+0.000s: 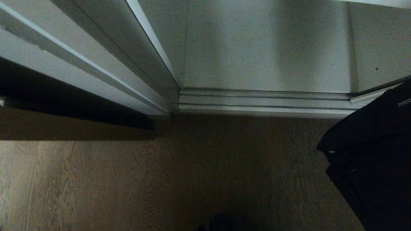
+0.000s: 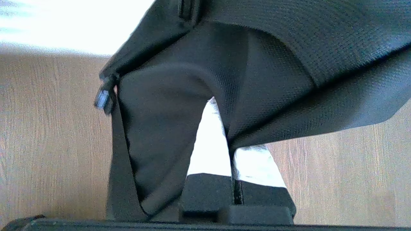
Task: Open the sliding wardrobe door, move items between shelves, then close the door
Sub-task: Place the bag on the higher shelf
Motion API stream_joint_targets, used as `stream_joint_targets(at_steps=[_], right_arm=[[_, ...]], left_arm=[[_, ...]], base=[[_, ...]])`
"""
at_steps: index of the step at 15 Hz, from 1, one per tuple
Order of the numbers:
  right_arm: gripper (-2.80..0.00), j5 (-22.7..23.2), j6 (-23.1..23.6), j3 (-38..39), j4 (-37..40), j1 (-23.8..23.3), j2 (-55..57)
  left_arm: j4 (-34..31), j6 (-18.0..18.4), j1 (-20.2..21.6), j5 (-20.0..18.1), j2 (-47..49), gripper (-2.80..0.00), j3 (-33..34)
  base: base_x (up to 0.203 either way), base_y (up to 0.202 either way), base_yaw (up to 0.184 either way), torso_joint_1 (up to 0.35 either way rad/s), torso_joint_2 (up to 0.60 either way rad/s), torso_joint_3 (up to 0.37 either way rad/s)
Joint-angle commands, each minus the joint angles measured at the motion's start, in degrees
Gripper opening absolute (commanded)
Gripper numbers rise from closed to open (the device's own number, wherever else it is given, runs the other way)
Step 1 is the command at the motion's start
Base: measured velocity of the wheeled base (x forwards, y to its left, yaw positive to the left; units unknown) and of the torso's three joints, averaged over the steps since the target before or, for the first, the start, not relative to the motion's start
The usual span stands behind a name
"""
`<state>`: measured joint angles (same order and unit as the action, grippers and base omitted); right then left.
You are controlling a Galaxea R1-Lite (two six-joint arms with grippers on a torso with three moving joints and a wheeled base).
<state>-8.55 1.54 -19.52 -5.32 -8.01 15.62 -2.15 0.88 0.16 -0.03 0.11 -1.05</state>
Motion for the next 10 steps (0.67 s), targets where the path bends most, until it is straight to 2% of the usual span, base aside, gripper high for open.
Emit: stream_joint_targets(at_steps=[1,8,10], right_arm=[[-2.80,-0.07,0.05,0.36,-0.22,0.02,0.20],[-2.80,-0.16,0.08,0.01,0.13,0.02,0.20],[-2.80,-0.07,0.13,0.01,0.13,0.02,0.12]], left_arm=[[-0.05,0.00,0.02,-0.06,-0.02,-2.80,-0.01],[-0.05,-0.61,0.02,0.02,-0.02,-2.80,-0.01],[-0.05,-0.61,0.02,0.03,-0.02,-2.80,-0.01]], base=[[-0.195,0.000,-0.001,0.002,0.00,0.003],[-0.192,0.000,-0.001,0.002,0.00,0.003],[0.000,0.000,0.000,0.000,0.00,0.000]])
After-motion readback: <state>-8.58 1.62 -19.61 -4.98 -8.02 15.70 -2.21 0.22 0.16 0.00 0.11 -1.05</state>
